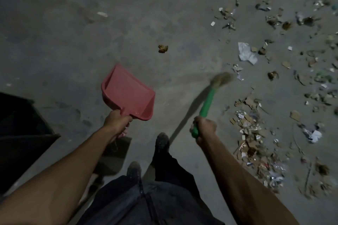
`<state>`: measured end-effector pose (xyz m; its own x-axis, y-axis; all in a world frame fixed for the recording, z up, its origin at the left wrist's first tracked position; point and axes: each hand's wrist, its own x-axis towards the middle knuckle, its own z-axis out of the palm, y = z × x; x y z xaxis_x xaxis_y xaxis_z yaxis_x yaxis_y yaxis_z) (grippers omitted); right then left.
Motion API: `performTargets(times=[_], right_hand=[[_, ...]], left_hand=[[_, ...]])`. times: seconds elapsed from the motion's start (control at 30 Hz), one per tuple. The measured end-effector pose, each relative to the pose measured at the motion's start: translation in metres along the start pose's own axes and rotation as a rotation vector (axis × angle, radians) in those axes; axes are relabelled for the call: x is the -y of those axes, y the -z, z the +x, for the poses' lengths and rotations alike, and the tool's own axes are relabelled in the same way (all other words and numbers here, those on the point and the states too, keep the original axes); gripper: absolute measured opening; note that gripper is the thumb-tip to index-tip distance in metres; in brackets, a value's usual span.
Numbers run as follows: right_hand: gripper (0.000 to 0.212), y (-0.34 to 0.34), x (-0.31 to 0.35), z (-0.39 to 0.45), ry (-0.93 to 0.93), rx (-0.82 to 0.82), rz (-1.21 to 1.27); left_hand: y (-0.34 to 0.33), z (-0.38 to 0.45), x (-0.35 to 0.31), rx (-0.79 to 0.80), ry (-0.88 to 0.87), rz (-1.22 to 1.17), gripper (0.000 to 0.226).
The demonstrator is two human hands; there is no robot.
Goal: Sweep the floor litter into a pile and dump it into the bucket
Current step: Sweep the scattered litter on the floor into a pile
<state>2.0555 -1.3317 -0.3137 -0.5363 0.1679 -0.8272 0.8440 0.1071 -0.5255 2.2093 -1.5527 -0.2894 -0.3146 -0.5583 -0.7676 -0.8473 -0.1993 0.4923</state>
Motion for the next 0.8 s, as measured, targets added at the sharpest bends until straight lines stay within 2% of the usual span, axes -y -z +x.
performTargets(times=[0.13, 0.2, 0.3, 0.4, 0.47, 0.63, 0.7, 0.73, 0.8], right_hand=[[0.007, 0.003, -0.027, -0.014, -0.064, 0.132, -0.105], [0.008, 0.011, -0.032, -0.011, -0.125, 0.144, -0.112], [0.004, 0.032, -0.029, 0.008, -0.211, 0.047, -0.078], [0.013, 0.064, -0.007, 0.037, -0.279, -0.069, 0.021], [0.01, 0.083, 0.014, 0.057, -0.289, -0.133, 0.107], [0.021, 0.091, 0.065, 0.09, -0.15, -0.267, 0.192], [0.015, 0.078, 0.083, 0.079, -0.057, -0.251, 0.195], [0.019, 0.071, 0.089, 0.073, -0.013, -0.229, 0.178], [0.017, 0.052, 0.093, 0.063, 0.059, -0.142, 0.096]], left_hand=[[-0.005, 0.004, -0.013, 0.023, -0.001, 0.011, 0.004], [-0.011, 0.005, -0.02, 0.047, -0.008, 0.029, 0.005], [-0.023, 0.009, -0.028, 0.071, -0.019, 0.053, 0.006], [-0.032, 0.014, -0.036, 0.099, -0.021, 0.071, 0.007], [-0.038, 0.019, -0.042, 0.104, -0.023, 0.084, 0.009], [-0.044, 0.032, -0.061, 0.086, -0.028, 0.07, 0.007], [-0.044, 0.037, -0.07, 0.085, -0.029, 0.051, 0.007], [-0.044, 0.04, -0.075, 0.085, -0.028, 0.039, 0.006], [-0.041, 0.045, -0.087, 0.071, -0.029, 0.022, 0.006]])
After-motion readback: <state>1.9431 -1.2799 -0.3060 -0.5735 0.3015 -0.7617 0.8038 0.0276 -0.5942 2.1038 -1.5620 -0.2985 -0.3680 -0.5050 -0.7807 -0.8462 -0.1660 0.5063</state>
